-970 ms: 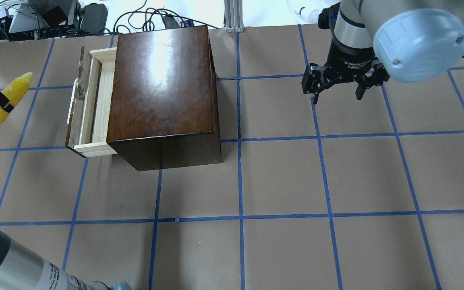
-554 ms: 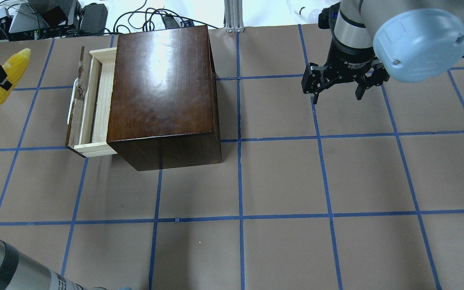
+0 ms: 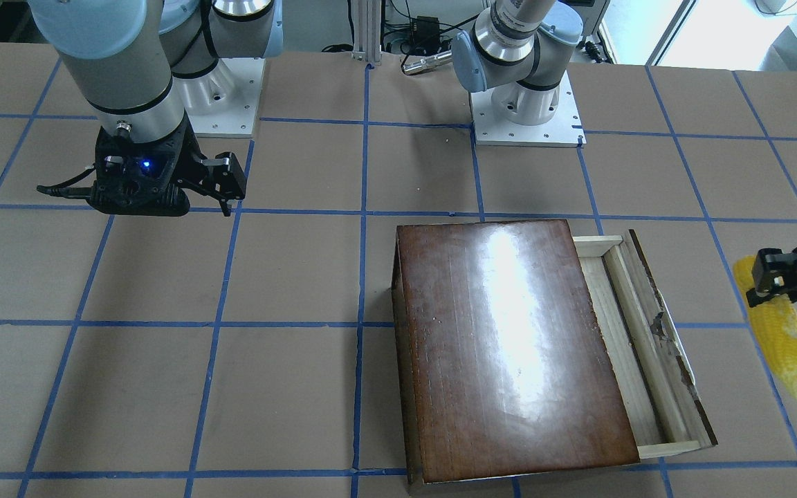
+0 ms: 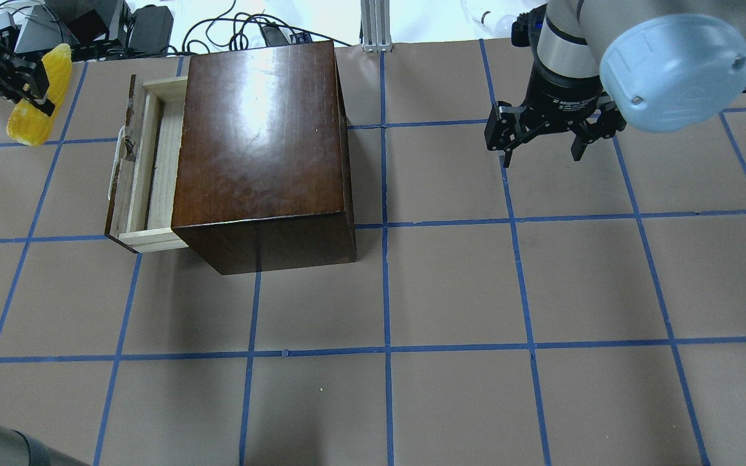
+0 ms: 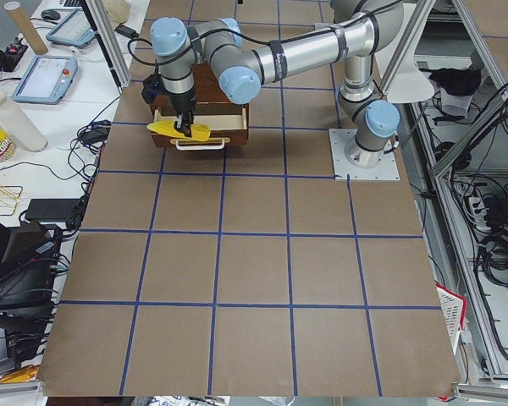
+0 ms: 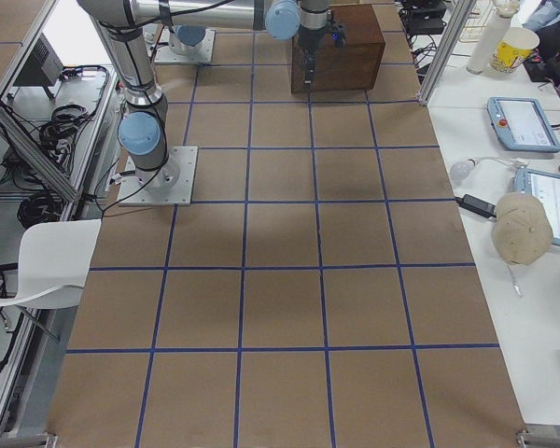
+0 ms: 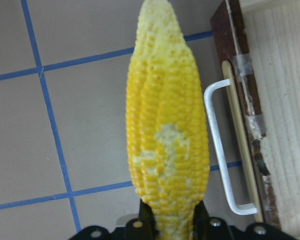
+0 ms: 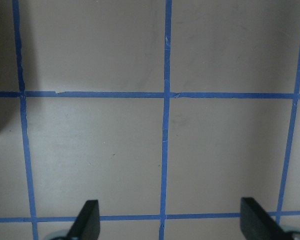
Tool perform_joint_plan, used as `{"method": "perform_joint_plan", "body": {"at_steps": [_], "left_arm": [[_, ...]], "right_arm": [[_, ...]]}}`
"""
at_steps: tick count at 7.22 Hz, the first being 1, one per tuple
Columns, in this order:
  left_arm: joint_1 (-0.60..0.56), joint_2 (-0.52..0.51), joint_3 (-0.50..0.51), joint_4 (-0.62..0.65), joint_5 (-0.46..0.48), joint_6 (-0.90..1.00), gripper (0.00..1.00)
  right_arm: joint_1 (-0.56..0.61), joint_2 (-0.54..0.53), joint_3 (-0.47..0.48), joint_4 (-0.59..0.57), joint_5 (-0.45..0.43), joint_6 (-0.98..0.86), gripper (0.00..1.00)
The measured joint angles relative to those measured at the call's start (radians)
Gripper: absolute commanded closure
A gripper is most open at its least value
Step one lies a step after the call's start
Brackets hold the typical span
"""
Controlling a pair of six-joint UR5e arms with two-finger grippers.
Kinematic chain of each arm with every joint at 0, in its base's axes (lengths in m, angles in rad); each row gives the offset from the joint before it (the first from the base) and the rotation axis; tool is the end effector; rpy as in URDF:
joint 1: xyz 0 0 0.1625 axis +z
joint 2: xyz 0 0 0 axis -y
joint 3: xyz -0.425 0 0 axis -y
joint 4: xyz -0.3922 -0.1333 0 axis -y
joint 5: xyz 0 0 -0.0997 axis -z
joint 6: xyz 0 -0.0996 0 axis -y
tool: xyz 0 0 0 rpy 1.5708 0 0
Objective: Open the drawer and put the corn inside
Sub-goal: 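Carry the corn with the left gripper over the open drawer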
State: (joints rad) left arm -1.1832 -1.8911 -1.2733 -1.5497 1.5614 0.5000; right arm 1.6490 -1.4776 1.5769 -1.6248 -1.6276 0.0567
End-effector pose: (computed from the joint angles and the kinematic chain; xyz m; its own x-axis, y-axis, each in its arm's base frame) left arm 0.1121 -0.6298 0.4572 -0.9936 0.1122 0.0091 0.1121 0.9937 -0.0030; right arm 0.1683 -0.5133 0.4429 -0.9980 -0.0240 0.0592 -0.0215 0.9989 0.0420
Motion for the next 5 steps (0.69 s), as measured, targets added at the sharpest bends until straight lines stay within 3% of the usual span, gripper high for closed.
{"method": "perform_joint_plan", "body": {"at_steps": [5], "left_arm": [[-0.108, -0.018, -0.072, -0.019, -0.055, -0.136, 1.0]], "right_arm": [[0.0, 0.0, 0.0, 0.0, 0.0, 0.0, 0.0]]}}
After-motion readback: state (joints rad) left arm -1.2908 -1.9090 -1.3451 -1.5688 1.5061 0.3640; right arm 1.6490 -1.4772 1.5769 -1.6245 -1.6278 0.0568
